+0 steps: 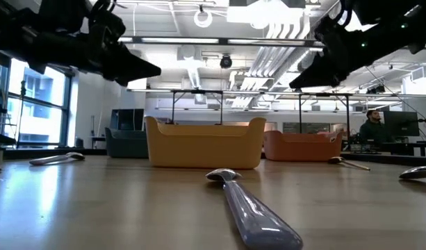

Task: Sort silverware by color (type)
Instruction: Put the orange spoon into the yellow bin

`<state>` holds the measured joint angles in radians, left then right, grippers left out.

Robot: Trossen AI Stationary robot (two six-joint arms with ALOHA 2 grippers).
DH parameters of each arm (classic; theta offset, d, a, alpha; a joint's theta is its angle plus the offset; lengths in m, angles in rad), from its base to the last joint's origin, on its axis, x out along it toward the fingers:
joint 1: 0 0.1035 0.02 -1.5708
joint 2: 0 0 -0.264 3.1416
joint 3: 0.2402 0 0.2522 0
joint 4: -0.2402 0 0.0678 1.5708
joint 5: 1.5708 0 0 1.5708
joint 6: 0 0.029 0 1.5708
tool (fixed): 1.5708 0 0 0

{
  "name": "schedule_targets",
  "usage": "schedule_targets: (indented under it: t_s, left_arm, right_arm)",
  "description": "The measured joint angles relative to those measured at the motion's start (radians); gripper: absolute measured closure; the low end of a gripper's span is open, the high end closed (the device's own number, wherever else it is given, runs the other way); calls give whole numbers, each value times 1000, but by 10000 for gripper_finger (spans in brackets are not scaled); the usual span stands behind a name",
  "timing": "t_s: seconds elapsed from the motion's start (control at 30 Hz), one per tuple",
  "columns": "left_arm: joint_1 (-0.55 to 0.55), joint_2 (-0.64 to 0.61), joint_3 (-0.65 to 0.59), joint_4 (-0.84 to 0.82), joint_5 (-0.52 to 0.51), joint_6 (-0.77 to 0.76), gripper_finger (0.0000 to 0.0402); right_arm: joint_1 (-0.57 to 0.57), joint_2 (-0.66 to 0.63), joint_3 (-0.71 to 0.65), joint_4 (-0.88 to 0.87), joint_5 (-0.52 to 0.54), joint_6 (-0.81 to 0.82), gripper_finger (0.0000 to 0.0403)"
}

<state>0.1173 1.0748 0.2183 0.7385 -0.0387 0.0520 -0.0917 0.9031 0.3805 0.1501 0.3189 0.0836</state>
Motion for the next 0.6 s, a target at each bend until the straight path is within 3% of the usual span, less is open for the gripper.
schedule_targets:
  t_s: [0.33, 0.6]
  left_arm:
    - [0, 0, -28, 29, 0, -16, 385]
    - [3, 0, -27, 80, 0, -8, 385]
  right_arm:
    - [265, 34, 8, -330, 61, 654, 402]
    - [462, 201, 231, -733, -16, 1075, 393]
